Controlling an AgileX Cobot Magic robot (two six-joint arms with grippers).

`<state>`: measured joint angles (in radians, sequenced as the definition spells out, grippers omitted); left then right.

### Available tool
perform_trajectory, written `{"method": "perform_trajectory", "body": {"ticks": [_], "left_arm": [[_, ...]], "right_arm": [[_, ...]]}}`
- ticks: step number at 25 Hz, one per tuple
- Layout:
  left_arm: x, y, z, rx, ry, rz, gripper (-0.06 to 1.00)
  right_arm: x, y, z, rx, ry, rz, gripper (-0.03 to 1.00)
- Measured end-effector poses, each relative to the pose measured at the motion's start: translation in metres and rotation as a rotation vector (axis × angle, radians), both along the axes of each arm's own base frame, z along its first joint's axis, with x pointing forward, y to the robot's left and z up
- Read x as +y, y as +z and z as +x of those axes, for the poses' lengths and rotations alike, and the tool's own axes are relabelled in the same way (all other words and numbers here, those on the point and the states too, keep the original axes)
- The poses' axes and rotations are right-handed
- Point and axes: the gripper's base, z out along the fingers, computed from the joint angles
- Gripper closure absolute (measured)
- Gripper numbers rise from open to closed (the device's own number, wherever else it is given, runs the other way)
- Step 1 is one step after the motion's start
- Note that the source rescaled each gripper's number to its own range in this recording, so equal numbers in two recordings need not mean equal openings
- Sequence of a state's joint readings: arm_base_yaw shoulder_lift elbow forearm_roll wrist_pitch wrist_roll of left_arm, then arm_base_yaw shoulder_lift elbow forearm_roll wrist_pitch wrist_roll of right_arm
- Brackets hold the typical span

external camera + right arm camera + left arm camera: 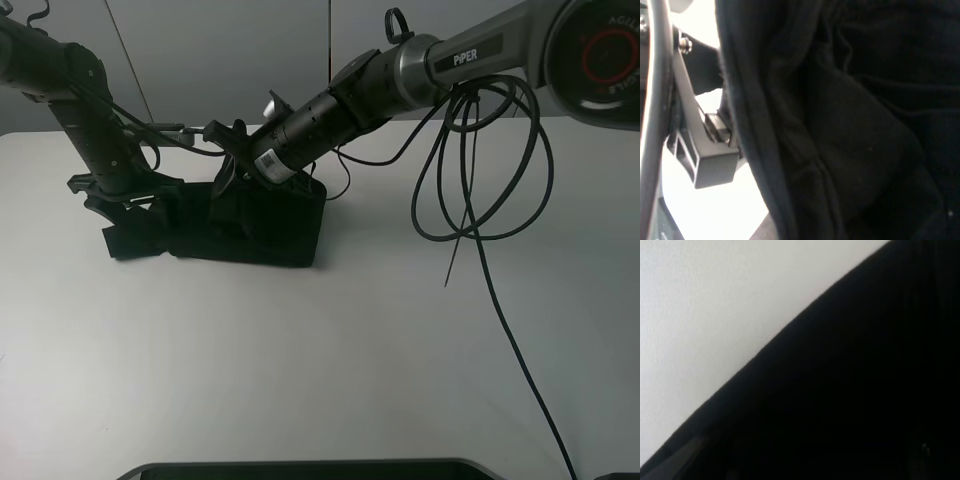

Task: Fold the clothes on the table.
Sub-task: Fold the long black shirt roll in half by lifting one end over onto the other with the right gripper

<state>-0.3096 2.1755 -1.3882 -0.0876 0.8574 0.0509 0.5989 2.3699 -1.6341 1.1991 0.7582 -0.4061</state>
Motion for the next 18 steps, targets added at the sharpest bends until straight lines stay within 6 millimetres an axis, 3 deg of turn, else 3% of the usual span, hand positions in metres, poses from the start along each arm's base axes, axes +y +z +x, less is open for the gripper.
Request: {"method": "perform_trajectory", "body": {"ticks": [5, 12, 15, 18], "left_arm": [[-0.001, 0.000, 0.000, 0.002, 0.006, -0.006, -0.01], [-0.005, 0.005, 0.001, 0.016, 0.007, -0.048, -0.01], [-0.009, 0.016, 0.008, -0.002, 0.015, -0.072, -0.01], [-0.012, 0.041, 0.016, -0.045, 0.011, -0.094, -0.01]], "right_arm": [[0.009, 0.000, -0.004, -0.031, -0.008, 0.000, 0.85], [0.010, -0.014, -0.006, -0.009, 0.007, -0.016, 0.85], [0.010, -0.014, -0.006, -0.008, 0.009, -0.015, 0.85], [0.010, -0.014, -0.006, -0.006, 0.011, -0.015, 0.85]]}}
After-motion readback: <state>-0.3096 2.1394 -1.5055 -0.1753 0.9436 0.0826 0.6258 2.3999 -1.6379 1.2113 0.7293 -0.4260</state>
